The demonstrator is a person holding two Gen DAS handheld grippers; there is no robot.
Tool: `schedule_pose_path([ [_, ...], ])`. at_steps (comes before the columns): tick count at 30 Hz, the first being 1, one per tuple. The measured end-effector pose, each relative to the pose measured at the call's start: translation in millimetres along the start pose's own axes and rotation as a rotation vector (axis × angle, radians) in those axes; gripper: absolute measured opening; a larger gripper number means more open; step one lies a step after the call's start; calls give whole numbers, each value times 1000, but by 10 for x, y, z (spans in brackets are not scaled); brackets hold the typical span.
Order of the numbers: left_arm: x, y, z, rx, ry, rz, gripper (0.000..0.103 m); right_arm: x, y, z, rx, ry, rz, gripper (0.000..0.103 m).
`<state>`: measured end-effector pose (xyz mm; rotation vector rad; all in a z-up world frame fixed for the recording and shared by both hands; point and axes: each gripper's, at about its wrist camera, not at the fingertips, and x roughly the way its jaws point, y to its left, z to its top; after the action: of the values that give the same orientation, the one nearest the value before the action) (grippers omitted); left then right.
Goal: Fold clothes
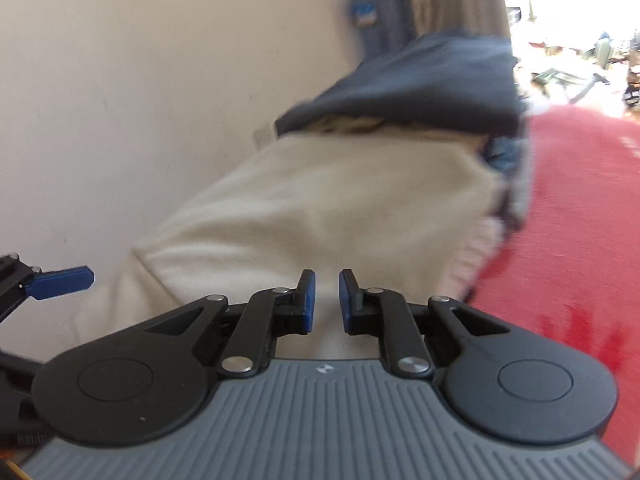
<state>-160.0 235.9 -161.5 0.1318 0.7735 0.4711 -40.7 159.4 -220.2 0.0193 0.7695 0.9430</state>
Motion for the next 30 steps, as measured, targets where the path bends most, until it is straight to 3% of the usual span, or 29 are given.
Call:
schedule_pose_path([
  [3, -319, -42, -155, -68, 5, -26, 81, -498, -67, -278, 21, 10, -11, 15],
  [10, -1038, -115, -607, -288, 119, -43, 84, -1473, 4, -987, 3, 106, -93, 47],
  [15, -1602, -143, -740, -386, 134, -22, 89, -2102, 92, -1113, 56, 110, -149, 64],
  [17, -1830, -121, -728, -430, 118, -20, 91, -2327, 152, -1120, 70, 94, -161, 80],
  [19, -2055, -128, -699, -446, 105, -15, 93, -2535, 233, -1138, 70, 66, -156, 87],
  [22, -2384, -189, -642, -427, 73, -19, 98, -2826, 387, -1179, 47, 22, -155, 92],
  [24, -2594, -219, -614, -432, 49, -32, 101, -3018, 480, -1204, 31, -5, -151, 101],
  [30, -3151, -347, -583, -483, 5, -43, 103, -3490, 687, -1267, -27, -47, -165, 102],
])
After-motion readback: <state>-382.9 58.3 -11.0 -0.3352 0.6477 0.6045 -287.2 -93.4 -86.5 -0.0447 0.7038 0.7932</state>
